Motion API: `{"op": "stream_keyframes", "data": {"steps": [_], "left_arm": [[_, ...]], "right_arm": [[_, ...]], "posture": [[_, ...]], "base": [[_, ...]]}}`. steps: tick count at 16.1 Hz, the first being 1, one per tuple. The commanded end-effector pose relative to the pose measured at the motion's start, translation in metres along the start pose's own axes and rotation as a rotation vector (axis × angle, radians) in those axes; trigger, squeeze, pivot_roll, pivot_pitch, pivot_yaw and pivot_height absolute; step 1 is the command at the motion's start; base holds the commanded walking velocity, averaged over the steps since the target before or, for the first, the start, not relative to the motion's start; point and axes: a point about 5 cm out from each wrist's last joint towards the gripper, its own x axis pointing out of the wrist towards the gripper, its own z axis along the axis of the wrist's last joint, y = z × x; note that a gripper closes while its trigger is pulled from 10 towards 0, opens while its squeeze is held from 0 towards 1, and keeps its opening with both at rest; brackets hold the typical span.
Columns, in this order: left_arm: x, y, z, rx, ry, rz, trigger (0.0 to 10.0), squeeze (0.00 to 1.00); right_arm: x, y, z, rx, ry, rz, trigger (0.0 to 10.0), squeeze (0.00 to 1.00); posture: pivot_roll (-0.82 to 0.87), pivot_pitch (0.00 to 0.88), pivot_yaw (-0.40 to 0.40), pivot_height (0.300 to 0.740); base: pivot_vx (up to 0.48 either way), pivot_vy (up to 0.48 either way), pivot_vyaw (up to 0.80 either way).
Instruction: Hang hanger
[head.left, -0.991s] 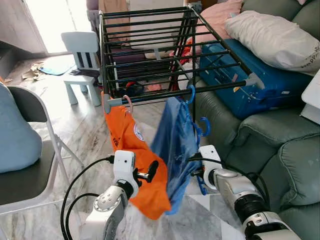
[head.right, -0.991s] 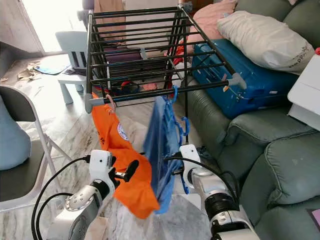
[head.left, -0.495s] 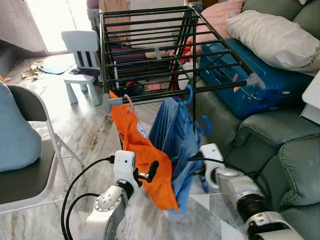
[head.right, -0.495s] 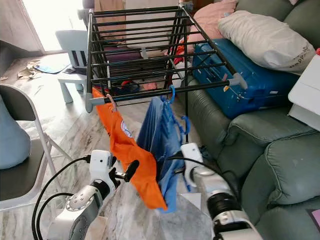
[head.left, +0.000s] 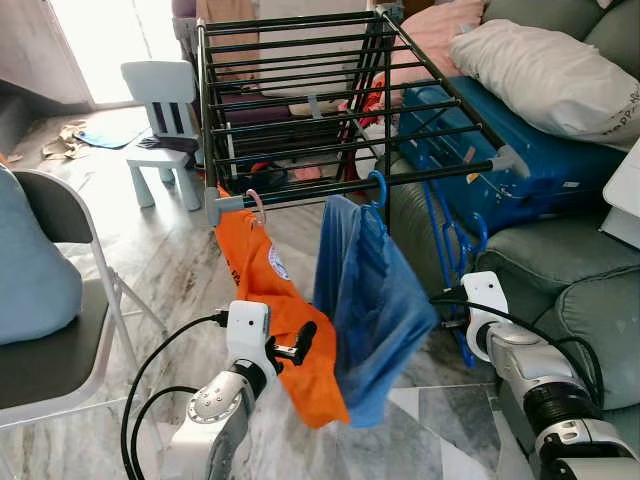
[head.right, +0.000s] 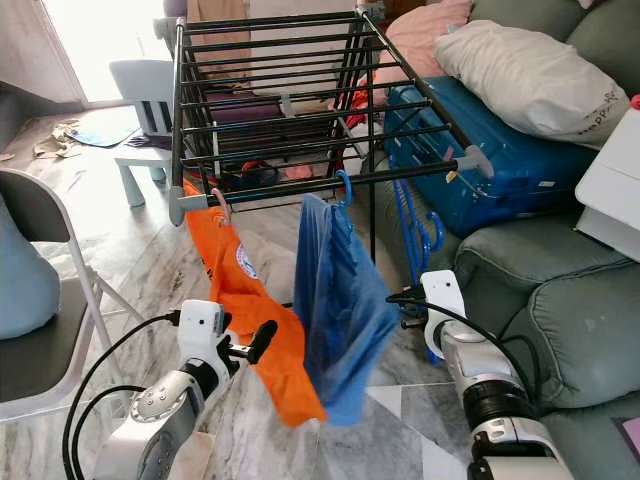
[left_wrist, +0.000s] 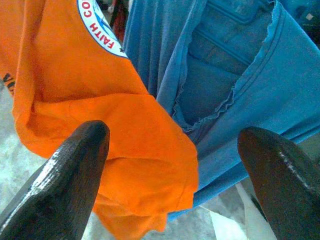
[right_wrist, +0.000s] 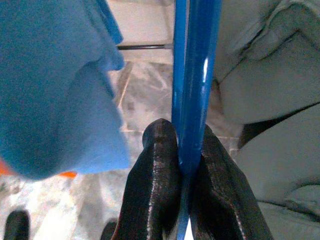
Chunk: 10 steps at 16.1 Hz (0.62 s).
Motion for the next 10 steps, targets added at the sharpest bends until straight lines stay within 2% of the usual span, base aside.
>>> {"op": "stream_keyframes", "data": {"steps": [1, 3, 6, 10], "left_arm": [[-0.003, 0.003, 0.003, 0.018, -0.001, -0.009, 10.0, 0.00], [-0.006, 0.006, 0.004, 0.003, -0.010, -0.009, 10.0, 0.00], [-0.010, 0.007, 0.004, -0.008, -0.018, -0.017, 10.0, 0.00], [-0.009, 0.007, 0.004, -0.014, -0.020, -0.025, 10.0, 0.00]], "right_arm": [[-0.002, -0.013, -0.008, 0.021, 0.031, -0.011, 10.0, 0.00], [-0.004, -0.015, -0.019, 0.028, 0.051, -0.010, 10.0, 0.00], [-0.003, -0.010, -0.025, 0.043, 0.059, 0.008, 10.0, 0.00], [-0.003, -0.007, -0.027, 0.027, 0.061, 0.028, 10.0, 0.00]], "posture": [[-0.09, 0.000, 0.012, 0.740], [-0.09, 0.000, 0.016, 0.740], [-0.09, 0.000, 0.021, 0.740], [-0.09, 0.000, 0.021, 0.740]], "base": [[0.000, 0.000, 0.00], [0.000, 0.000, 0.00], [0.000, 0.000, 0.00], [0.000, -0.322, 0.00]]}}
